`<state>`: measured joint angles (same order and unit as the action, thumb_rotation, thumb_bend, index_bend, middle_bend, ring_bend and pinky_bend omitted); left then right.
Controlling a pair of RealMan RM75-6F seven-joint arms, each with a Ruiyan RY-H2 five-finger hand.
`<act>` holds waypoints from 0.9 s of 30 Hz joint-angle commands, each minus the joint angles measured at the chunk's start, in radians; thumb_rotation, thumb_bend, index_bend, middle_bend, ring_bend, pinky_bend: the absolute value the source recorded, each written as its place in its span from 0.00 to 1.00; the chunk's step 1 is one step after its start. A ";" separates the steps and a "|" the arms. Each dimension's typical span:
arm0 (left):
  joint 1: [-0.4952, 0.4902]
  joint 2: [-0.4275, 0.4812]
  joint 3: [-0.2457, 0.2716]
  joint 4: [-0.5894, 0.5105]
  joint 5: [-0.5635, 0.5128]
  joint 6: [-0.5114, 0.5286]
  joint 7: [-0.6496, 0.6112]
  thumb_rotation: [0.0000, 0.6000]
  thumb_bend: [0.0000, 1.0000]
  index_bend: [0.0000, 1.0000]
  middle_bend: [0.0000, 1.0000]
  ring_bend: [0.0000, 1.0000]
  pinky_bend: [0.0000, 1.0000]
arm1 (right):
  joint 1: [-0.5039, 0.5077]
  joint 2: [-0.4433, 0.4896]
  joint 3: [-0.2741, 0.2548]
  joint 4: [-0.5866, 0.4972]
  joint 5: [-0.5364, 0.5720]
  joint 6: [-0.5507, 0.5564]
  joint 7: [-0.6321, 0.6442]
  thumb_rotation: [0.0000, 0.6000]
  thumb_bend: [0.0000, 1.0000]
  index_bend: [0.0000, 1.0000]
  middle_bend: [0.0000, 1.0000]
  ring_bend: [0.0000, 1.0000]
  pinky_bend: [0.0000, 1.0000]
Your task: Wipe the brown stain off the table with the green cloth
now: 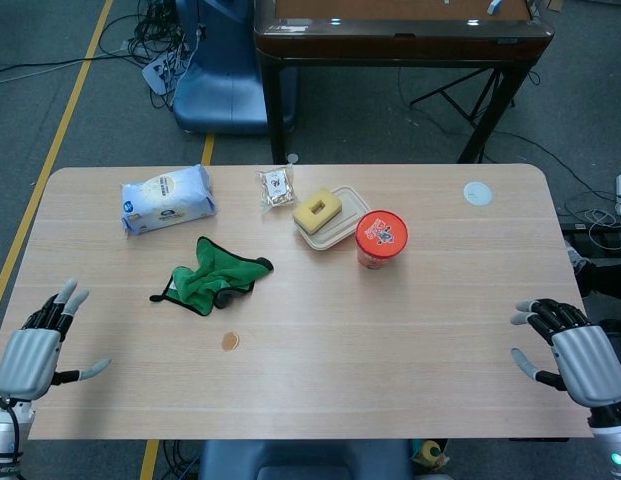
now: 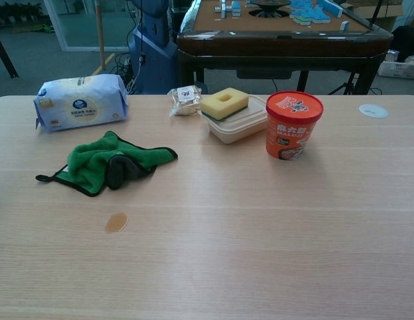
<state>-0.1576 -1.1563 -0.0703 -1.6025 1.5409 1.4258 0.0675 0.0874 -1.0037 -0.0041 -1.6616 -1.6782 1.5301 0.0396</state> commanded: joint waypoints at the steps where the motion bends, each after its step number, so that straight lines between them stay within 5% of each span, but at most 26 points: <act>1: -0.057 0.009 -0.013 0.028 0.033 -0.058 -0.039 1.00 0.02 0.09 0.00 0.09 0.22 | -0.001 0.004 -0.001 -0.005 0.000 0.000 -0.006 1.00 0.37 0.38 0.31 0.23 0.26; 11: -0.305 -0.029 -0.008 0.175 0.146 -0.310 -0.224 1.00 0.04 0.11 0.00 0.09 0.22 | -0.014 0.026 -0.009 -0.034 0.000 0.001 -0.039 1.00 0.37 0.38 0.31 0.23 0.26; 27: -0.565 -0.228 -0.005 0.459 0.096 -0.613 -0.206 1.00 0.06 0.11 0.00 0.07 0.22 | -0.026 0.029 -0.011 -0.038 0.014 0.000 -0.044 1.00 0.37 0.38 0.31 0.23 0.26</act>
<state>-0.6929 -1.3533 -0.0790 -1.1808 1.6485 0.8446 -0.1376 0.0613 -0.9750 -0.0148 -1.6997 -1.6641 1.5298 -0.0040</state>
